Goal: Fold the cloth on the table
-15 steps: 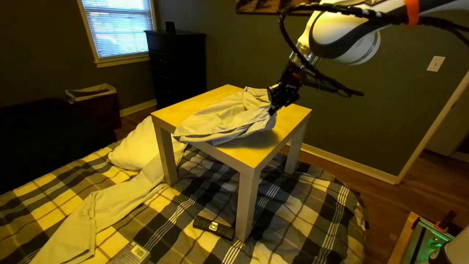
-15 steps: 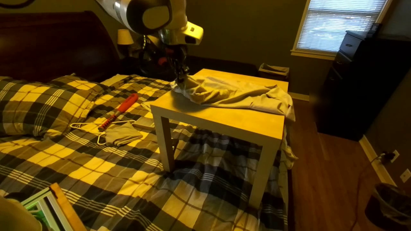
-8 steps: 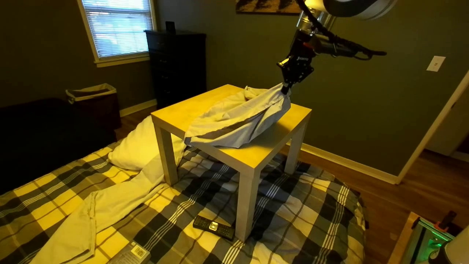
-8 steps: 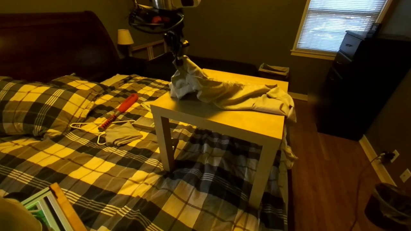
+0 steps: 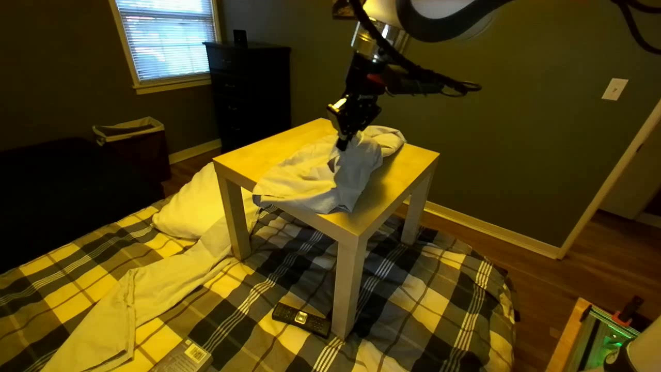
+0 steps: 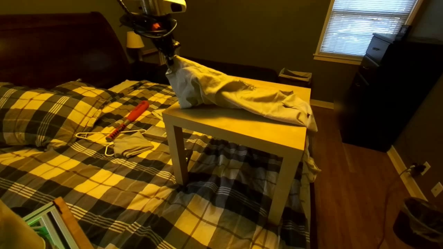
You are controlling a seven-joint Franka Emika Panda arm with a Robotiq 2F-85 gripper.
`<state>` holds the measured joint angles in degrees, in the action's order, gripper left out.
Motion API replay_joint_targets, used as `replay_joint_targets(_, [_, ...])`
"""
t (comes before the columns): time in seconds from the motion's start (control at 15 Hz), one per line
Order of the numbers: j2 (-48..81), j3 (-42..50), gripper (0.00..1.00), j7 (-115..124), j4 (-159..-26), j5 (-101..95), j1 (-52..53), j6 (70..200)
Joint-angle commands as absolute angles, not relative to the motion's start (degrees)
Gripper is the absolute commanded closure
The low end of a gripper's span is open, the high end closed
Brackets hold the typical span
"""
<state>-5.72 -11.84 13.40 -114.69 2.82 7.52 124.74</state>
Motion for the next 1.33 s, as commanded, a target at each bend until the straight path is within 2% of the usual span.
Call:
replay_joint_targets(0.0, [0.48, -12.97, 1.00, 13.27, -111.49, 1.45, 9.78, 134.15])
replay_joint_targets(0.27, [8.85, -12.79, 1.00, 14.15, -108.70, -1.33, 11.48, 146.14])
replay_joint_targets(0.4, [13.65, -12.30, 1.00, 13.55, -105.81, -1.15, 12.18, 146.27])
replay_joint_targets(0.47, [8.46, -12.18, 1.00, 13.17, -109.93, 0.51, 11.94, 145.86])
replay_joint_targets(1.0, [9.91, -11.64, 1.00, 14.06, -108.76, -1.04, 12.40, 147.08])
replay_joint_targets(1.27, [16.10, -9.43, 1.00, 19.16, -107.00, -6.67, 14.78, 161.82])
